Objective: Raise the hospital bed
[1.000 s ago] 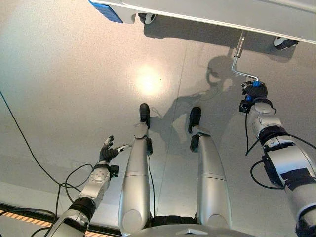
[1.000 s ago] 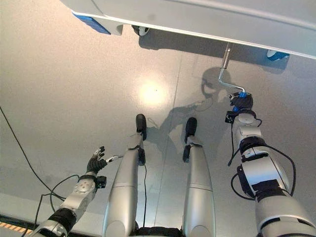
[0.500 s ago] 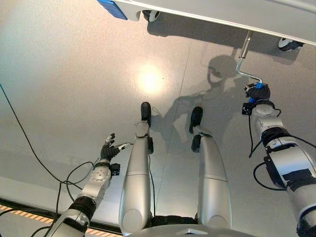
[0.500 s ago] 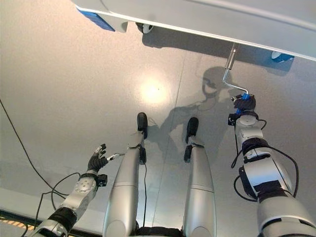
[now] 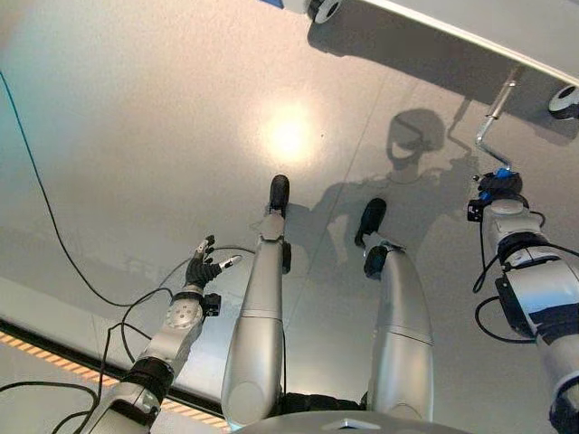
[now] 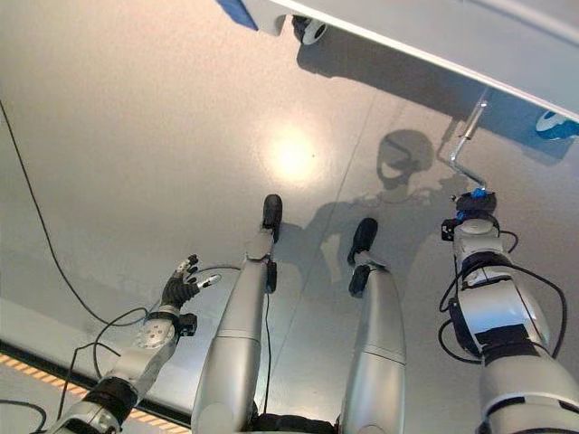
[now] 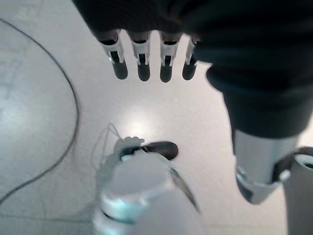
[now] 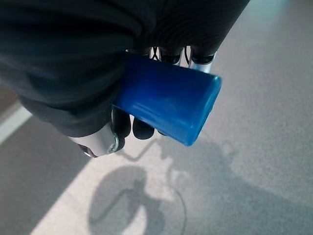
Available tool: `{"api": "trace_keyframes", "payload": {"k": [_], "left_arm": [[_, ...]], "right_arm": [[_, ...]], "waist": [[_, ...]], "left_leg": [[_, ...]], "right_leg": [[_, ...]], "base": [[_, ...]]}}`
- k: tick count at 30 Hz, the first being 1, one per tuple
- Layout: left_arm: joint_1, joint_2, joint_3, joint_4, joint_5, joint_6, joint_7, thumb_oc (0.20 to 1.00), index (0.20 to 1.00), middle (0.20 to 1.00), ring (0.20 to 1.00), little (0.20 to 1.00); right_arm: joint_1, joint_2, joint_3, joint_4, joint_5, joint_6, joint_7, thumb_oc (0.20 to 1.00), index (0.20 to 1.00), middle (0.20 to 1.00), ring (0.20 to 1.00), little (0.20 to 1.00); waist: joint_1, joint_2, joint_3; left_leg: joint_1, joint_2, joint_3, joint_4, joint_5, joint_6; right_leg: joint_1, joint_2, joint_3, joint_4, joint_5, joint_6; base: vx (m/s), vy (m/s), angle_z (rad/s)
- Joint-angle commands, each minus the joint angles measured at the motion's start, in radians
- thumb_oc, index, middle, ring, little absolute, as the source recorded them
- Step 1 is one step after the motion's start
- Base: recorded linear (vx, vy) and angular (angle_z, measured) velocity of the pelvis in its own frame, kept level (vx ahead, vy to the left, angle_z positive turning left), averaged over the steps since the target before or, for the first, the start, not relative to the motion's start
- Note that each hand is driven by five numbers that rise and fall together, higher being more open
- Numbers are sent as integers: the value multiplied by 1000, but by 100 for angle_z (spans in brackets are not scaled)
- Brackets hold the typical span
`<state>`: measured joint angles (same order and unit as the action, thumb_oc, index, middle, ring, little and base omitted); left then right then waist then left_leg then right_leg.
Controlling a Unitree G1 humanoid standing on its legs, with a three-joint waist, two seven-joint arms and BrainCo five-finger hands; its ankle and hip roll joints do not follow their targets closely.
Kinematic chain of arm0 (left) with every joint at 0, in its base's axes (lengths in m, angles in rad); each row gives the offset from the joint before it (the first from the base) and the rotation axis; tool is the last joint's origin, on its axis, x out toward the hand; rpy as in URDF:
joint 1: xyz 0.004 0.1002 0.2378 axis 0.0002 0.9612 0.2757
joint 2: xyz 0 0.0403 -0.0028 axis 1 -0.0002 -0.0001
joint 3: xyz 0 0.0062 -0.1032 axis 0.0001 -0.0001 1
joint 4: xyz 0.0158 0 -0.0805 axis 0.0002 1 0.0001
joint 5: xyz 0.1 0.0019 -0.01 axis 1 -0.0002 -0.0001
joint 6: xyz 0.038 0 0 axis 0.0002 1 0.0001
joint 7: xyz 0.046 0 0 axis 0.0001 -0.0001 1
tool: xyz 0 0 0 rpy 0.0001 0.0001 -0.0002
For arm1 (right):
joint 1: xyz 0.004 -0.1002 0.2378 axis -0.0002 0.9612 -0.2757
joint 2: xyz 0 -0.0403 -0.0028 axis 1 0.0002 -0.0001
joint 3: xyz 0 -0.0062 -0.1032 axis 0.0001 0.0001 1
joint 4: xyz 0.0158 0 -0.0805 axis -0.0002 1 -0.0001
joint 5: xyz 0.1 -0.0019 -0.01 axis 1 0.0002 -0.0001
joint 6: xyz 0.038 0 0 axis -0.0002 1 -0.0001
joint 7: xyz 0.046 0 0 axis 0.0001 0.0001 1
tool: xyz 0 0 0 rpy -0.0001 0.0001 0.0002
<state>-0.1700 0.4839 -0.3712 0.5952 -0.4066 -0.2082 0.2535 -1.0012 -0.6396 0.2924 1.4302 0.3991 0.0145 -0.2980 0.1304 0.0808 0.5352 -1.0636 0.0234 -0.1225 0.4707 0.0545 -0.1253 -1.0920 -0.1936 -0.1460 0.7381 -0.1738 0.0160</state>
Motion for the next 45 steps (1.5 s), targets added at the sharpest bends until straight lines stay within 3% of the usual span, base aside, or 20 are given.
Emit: {"api": "trace_keyframes", "payload": {"k": [1,2,3,4,5,15,27,32,33,34,35,36,37,40,45], "left_arm": [[67,9,-24,-62,5,-13,2,1000,1000,1000,1000,1000],[64,7,-28,-64,4,-13,3,1000,1000,1000,1000,1000],[74,4,-39,-64,4,-13,3,1000,1000,1000,1000,1000],[65,4,-36,-74,5,-14,4,1000,1000,1000,1000,1000],[77,1,-45,-76,4,-13,4,1000,1000,1000,1000,1000],[68,4,-62,-87,3,-21,22,1000,1000,1000,1000,1000],[77,12,-43,-68,-5,-37,51,1000,1000,1000,1000,1000],[82,9,-35,-33,11,-39,72,1000,1000,1000,1000,1000],[72,9,-23,-24,15,-42,79,1000,1000,1000,1000,1000],[85,9,-29,-23,15,-42,79,1000,1000,1000,1000,1000],[72,8,-20,-9,17,-45,79,1000,1000,1000,1000,1000],[74,10,-18,-14,16,-47,80,1000,1000,1000,1000,1000],[87,10,-24,-13,16,-47,79,1000,1000,1000,1000,1000],[72,7,-8,-7,12,-48,77,1000,1000,1000,1000,1000],[72,-3,1,7,18,-45,74,1000,1000,1000,1000,1000]], "right_arm": [[-74,34,100,-43,-131,-22,40,200,200,200,200,200],[-81,31,105,-43,-137,-22,40,200,200,200,200,200],[-75,28,112,-42,-150,-20,40,200,200,200,200,200],[-97,19,117,-44,-159,-19,39,200,200,200,200,200],[-90,23,122,-44,-166,-18,39,200,200,200,200,200],[-169,51,220,-98,-281,-24,26,200,200,200,200,200],[-180,191,285,-350,-290,-90,-11,200,200,200,200,200],[-142,200,288,-530,-290,-123,-45,200,200,200,200,200],[-140,186,279,-610,-282,-133,-53,200,200,200,200,200],[-124,189,280,-610,-282,-133,-53,200,200,200,200,200],[-126,171,278,-695,-271,-152,-51,200,200,200,200,200],[-115,162,271,-719,-263,-158,-52,200,200,200,200,200],[-99,165,272,-719,-263,-158,-52,200,200,200,200,200],[-93,138,248,-829,-247,-181,-55,200,200,200,200,200],[-50,110,222,-938,-224,-209,-47,200,200,200,200,200]], "waist": [[37,96,-15],[40,100,-15],[41,101,-15],[45,108,-15],[45,109,-15],[54,123,-15],[29,89,-15],[4,60,-15],[-4,52,-15],[-5,50,-15],[-11,44,-15],[-13,43,-15],[-14,42,-15],[-23,43,-15],[-31,38,-15]], "left_leg": [[-46,-32,40,128,-92,70],[-58,-34,39,138,-96,72],[-43,-39,40,166,-138,71],[-76,-40,35,160,-104,73],[-56,-43,35,178,-143,72],[-90,-60,35,221,-159,74],[-78,-58,46,204,-154,71],[-54,-51,54,176,-146,68],[-71,-47,57,148,-102,71],[-44,-48,60,164,-140,69],[-56,-44,64,124,-94,73],[-49,-44,64,114,-89,72],[-22,-45,66,129,-127,70],[-15,-39,70,64,-65,66],[16,-33,78,38,-54,61]], "right_leg": [[4,-20,50,-6,64,115],[-8,-22,52,8,59,114],[8,-28,58,33,21,121],[-20,-30,51,29,48,115],[-3,-34,58,52,12,122],[-39,-48,59,102,-9,120],[-34,-48,67,79,2,116],[-14,-34,73,52,13,116],[-30,-29,69,17,59,111],[-5,-31,75,33,24,118],[-18,-25,71,-9,71,114],[-11,-24,70,-20,75,116],[14,-26,76,-4,41,123],[17,-21,68,-65,94,122],[42,-12,75,-102,110,122]], "base": [[53,31,7],[126,3,5],[58,2,5],[123,-12,11],[38,5,13],[44,19,8],[0,0,0],[-25,17,-5],[-21,23,-10],[-108,45,-18],[-37,5,-17],[-37,6,-18],[36,-26,-16],[-84,9,-5],[-29,20,-5]]}}
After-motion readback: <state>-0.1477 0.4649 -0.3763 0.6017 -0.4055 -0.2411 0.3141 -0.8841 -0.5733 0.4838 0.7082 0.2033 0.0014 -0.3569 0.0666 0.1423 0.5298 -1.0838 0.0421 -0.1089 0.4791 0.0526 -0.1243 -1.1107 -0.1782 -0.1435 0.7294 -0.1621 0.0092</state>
